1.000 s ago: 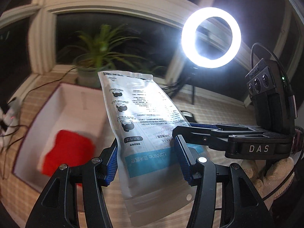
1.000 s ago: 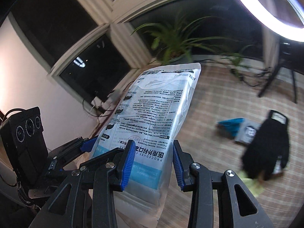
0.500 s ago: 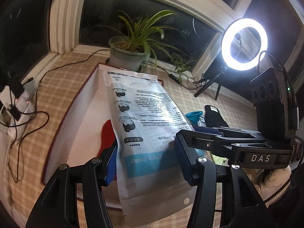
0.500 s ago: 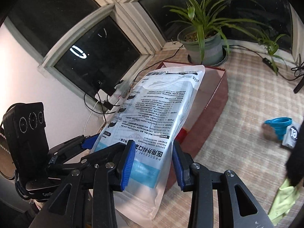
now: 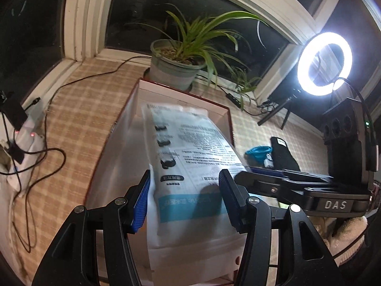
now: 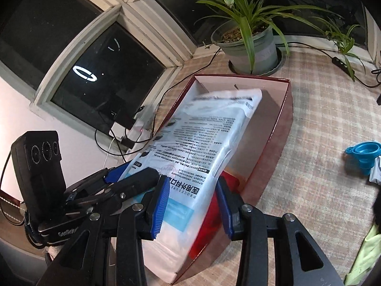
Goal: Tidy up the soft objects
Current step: 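Lower the bag into the box and open the left gripper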
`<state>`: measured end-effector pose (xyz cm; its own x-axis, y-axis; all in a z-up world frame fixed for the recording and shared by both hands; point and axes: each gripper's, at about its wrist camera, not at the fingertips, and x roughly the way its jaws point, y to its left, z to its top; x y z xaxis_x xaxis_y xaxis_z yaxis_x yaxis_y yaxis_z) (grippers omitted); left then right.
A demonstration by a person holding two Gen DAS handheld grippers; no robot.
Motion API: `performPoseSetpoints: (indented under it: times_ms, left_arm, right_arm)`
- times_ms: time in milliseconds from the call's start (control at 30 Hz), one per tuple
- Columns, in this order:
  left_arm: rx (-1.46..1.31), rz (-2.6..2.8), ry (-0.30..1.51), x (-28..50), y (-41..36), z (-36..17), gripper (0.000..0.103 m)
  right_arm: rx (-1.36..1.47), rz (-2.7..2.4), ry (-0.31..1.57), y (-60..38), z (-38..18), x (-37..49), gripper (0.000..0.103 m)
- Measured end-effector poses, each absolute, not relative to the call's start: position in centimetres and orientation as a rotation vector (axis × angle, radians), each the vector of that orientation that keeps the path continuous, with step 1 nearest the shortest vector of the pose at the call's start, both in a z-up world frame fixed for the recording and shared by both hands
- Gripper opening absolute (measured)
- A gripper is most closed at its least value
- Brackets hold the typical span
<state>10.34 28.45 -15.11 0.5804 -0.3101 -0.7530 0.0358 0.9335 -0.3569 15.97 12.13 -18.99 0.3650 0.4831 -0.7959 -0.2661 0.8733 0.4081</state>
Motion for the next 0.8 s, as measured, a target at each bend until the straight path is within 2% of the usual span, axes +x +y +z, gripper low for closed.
performPoseSetpoints:
  times_ms: [367, 567, 700, 800]
  left_arm:
    - [-0.296, -0.143, 0.857, 9.9, 29.9, -13.5, 0.053]
    - [-0.288, -0.155, 0.814, 8.8, 29.1, -11.9, 0.053]
    - [-0.284, -0.162, 0.789, 7.6, 27.7, -10.9, 0.055]
    - [-0.289, -0.164, 0.779, 6.8, 26.6, -10.5, 0.056]
  right_arm:
    - [0.216, 0.484, 1.055, 11.7, -17.9, 15.1, 0.038]
    - [0.221, 0.478, 1.023, 10.2, -17.3, 12.9, 0.043]
    - [0.191, 0.483, 0.992, 8.3, -16.7, 10.8, 0.051]
    - [0.167, 0.466, 0.970, 5.9, -16.4, 9.3, 0.052]
